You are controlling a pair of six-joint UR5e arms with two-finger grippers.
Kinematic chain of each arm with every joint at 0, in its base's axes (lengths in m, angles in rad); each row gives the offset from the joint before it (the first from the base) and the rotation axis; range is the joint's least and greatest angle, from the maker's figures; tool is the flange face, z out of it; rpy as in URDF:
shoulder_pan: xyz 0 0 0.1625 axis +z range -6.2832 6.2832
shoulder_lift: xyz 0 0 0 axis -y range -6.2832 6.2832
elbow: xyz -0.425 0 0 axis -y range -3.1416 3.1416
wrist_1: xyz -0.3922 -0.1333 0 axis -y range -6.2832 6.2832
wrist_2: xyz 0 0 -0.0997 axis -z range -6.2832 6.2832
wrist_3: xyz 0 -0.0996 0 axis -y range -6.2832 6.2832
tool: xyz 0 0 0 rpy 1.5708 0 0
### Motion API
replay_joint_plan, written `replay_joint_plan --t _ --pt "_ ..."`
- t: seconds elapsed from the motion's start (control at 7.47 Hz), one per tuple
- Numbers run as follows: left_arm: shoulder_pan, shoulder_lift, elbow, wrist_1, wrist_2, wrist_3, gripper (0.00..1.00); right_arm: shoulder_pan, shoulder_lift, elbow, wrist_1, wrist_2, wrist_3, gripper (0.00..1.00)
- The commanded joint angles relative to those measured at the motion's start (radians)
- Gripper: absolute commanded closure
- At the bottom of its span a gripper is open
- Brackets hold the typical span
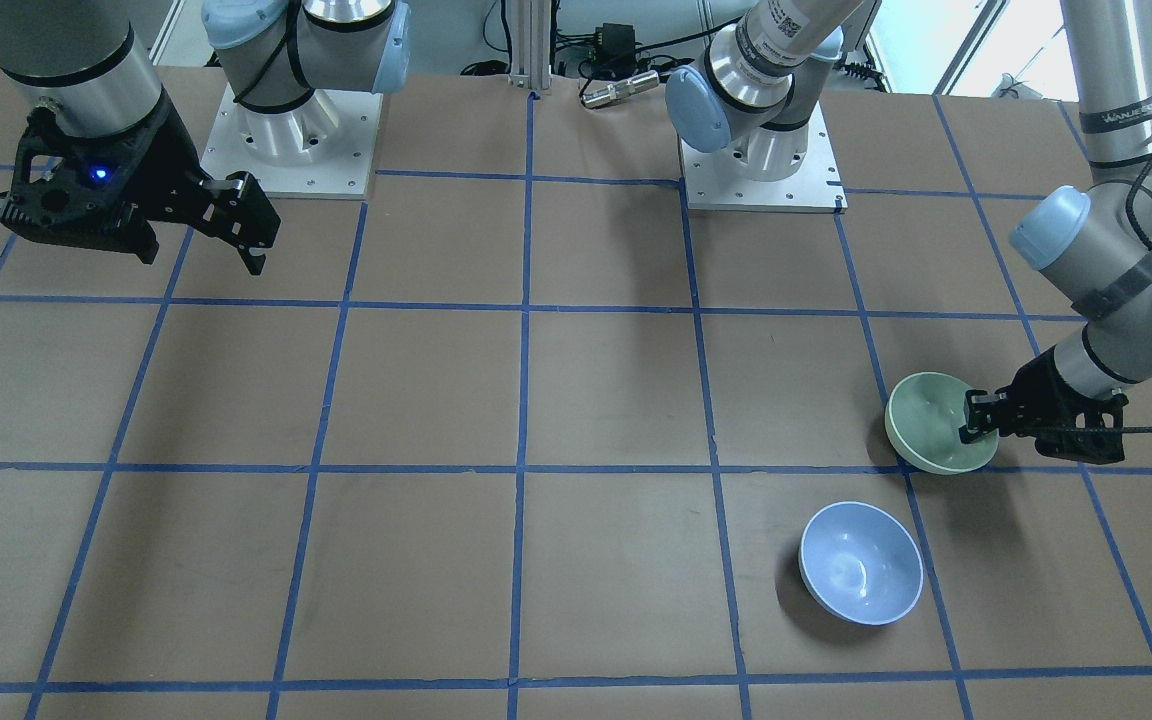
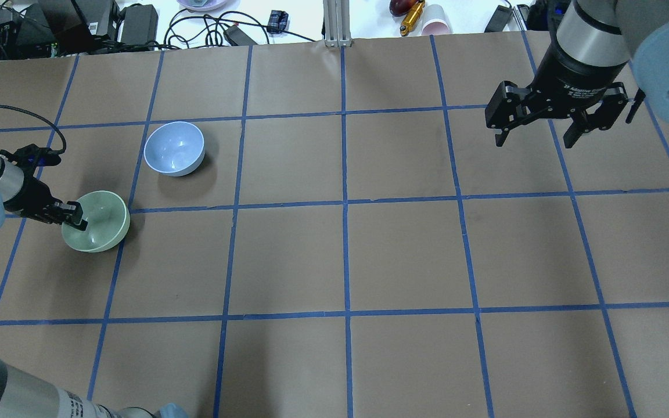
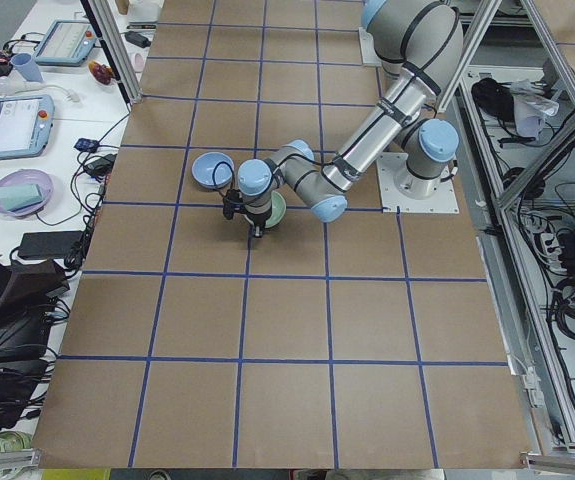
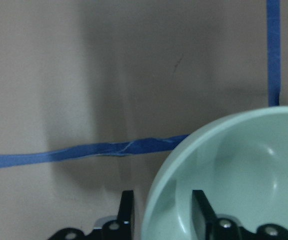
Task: Stack green bowl on blue bowl
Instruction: 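Close the left gripper on the pale green bowl's rim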
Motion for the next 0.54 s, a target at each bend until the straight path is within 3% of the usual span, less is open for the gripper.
replay_joint_plan --t 0.0,0.4 --pt "0.002 0.003 0.002 -0.002 0.000 0.011 1.00 0.000 0.000 0.000 0.000 0.000 0.000 0.00" --pt "0.051 0.015 0.008 -0.006 -0.038 0.021 1.00 0.000 0.000 0.000 0.000 0.000 0.000 0.00"
